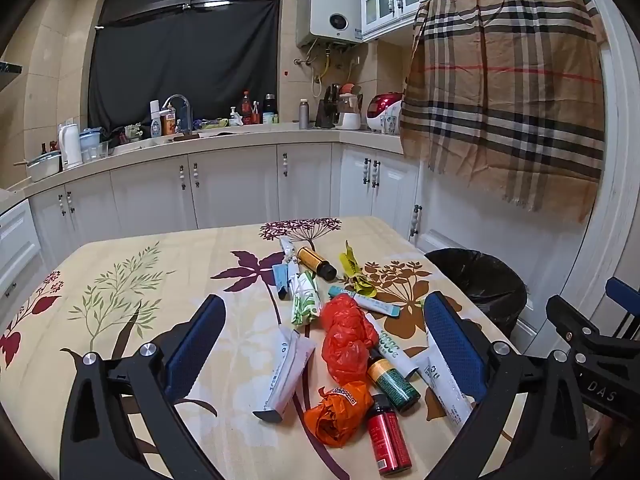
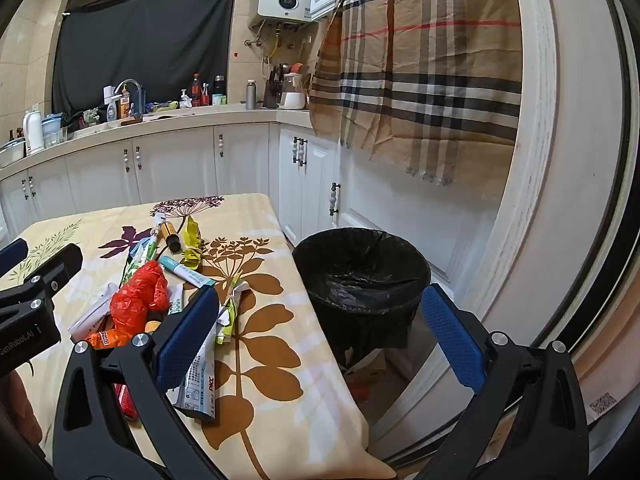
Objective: Collect trash
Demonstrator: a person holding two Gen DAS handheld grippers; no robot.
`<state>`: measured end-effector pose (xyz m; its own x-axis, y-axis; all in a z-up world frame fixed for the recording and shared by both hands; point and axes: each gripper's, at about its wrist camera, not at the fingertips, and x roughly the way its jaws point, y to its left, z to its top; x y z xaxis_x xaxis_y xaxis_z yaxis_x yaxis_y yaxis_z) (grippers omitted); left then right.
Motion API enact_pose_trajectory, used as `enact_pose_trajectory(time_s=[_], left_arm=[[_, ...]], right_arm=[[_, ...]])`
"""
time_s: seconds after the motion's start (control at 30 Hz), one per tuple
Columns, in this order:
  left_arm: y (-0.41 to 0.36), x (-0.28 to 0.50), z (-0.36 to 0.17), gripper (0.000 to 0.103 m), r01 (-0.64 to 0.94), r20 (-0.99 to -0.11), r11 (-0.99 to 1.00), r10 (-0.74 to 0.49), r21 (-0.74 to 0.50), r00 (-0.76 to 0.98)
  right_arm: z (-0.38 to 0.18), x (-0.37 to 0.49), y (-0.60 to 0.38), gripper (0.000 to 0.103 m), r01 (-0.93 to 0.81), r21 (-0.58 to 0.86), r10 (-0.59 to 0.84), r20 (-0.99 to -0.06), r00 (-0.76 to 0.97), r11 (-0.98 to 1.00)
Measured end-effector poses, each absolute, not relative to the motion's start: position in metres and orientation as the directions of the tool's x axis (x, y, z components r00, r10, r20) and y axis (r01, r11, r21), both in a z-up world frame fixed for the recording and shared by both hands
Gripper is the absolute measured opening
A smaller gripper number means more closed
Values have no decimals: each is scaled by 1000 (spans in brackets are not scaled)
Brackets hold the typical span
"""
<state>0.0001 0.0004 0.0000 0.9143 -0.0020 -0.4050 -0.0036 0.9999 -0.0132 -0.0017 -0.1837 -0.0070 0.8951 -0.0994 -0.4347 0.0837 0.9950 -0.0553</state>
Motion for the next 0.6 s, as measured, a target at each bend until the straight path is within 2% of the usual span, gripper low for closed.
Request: enact_pose_trajectory(time_s=[0.6], left_arm=[[2, 2, -3, 97, -8, -413, 1000, 3, -10, 911]], right_arm=[[-7, -2, -184, 99, 84, -52, -98, -435, 895, 995]])
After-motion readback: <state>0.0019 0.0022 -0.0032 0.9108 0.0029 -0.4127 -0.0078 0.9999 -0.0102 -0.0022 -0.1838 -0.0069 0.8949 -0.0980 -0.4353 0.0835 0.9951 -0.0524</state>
